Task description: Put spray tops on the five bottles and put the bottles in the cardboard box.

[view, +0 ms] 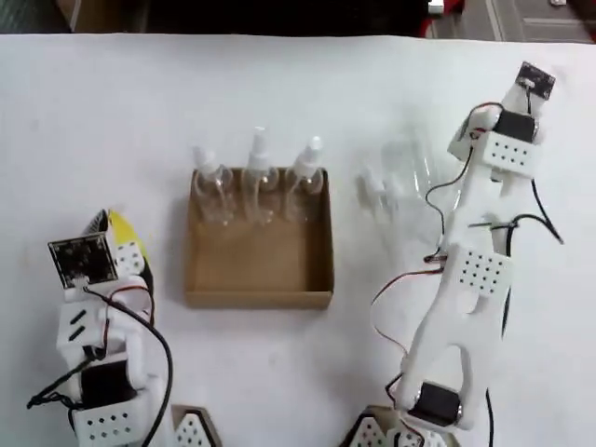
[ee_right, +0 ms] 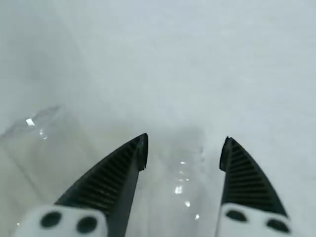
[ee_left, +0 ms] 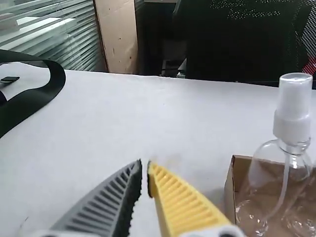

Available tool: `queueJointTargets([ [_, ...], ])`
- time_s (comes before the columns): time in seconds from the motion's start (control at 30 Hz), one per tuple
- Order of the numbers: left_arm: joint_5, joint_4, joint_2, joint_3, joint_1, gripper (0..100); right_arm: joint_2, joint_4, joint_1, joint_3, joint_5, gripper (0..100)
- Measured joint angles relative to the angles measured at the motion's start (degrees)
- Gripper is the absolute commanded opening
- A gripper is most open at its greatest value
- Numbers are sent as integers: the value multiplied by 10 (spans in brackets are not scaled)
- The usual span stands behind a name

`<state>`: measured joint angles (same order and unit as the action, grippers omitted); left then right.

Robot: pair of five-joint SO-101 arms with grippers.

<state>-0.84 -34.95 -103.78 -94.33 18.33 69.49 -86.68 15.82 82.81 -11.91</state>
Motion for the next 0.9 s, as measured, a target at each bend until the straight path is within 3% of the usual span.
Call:
queueJointTargets([
  [0.3, 0, 0, 0, 0, 0, 24, 75, 23, -4, 66, -11, 208],
  [0.53, 0, 0, 0, 0, 0, 24, 85, 47, -2, 66, -11, 11],
  [0.9, 0, 0, 0, 0, 0, 24, 68, 5, -2, 96, 18, 16],
])
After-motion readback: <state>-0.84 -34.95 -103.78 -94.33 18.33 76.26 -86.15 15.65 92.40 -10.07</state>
